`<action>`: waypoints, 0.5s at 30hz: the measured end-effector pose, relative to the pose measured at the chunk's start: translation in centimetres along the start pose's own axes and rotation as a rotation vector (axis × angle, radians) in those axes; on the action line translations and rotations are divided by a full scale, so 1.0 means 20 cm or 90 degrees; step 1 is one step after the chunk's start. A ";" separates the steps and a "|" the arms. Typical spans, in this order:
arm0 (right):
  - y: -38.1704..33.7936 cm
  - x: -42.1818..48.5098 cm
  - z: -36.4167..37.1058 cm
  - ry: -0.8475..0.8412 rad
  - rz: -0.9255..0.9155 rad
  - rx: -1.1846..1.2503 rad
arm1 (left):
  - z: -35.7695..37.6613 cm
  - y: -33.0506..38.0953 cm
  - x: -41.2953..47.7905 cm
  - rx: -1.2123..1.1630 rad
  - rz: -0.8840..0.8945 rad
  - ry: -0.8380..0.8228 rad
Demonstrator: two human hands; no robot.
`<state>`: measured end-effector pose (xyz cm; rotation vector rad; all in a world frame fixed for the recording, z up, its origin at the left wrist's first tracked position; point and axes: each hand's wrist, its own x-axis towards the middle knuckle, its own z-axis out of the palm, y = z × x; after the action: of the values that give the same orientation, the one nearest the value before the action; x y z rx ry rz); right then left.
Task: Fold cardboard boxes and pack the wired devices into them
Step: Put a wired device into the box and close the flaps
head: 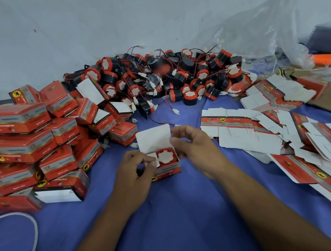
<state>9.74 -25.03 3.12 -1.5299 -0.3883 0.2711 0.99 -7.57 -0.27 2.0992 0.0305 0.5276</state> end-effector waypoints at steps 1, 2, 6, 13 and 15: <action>0.03 0.00 0.01 -0.025 -0.008 -0.073 | 0.00 0.00 0.00 -0.001 -0.004 0.005; 0.05 0.00 0.02 -0.053 -0.007 -0.120 | 0.01 0.00 0.00 -0.009 -0.010 0.008; 0.08 0.00 0.04 -0.107 -0.015 -0.124 | 0.00 0.01 -0.02 -0.147 -0.040 0.008; 0.07 -0.01 -0.02 -0.191 -0.123 -0.242 | -0.03 0.00 -0.03 -0.073 -0.005 -0.001; 0.06 -0.02 -0.05 -0.235 -0.100 -0.239 | -0.04 0.00 -0.04 -0.056 -0.001 -0.032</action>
<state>9.89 -26.05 1.86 -1.8060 -0.8868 0.3727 0.02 -7.04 -0.09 2.0260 -0.0190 0.4675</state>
